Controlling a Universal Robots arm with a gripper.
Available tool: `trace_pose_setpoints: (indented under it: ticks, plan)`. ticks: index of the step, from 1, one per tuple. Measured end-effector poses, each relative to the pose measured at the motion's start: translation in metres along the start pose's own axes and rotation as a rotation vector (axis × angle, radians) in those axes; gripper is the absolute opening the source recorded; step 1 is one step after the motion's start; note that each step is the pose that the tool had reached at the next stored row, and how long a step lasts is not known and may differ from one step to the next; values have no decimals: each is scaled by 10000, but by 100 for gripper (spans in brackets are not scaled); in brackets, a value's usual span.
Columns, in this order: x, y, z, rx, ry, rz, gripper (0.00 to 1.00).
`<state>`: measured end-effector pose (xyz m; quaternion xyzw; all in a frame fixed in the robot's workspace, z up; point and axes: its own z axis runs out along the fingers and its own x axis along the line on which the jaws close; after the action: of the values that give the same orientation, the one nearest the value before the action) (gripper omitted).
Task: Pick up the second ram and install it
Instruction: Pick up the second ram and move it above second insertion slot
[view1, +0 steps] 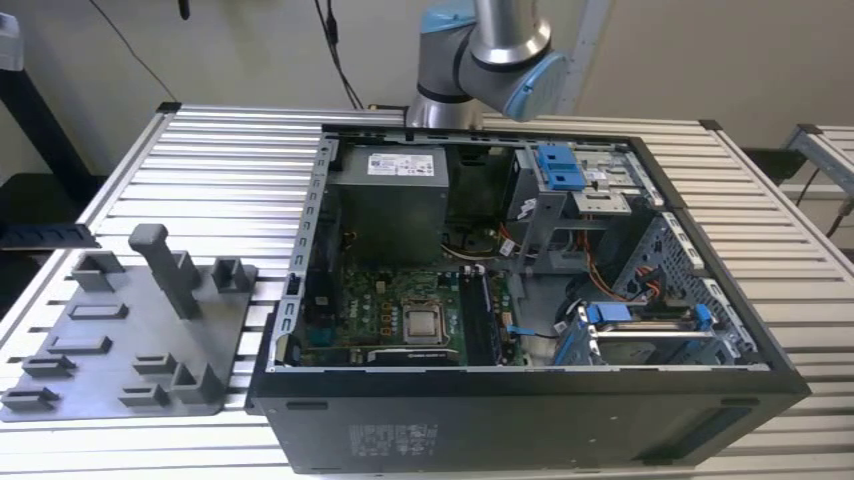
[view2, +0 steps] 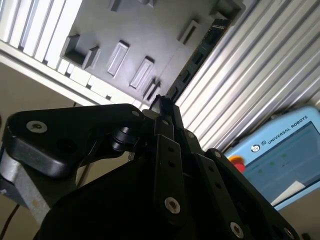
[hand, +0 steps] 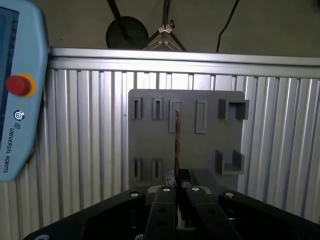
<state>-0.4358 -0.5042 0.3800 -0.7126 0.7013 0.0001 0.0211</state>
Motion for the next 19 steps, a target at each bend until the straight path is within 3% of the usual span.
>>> trace_pose_setpoints:
  ticks: [7,15,19]
  plan:
    - [-3,-3,-95,0,0,1,14]
    - [-8,-7,-261,2,-1,2,14]
    - [-9,-8,-281,2,-2,2,14]
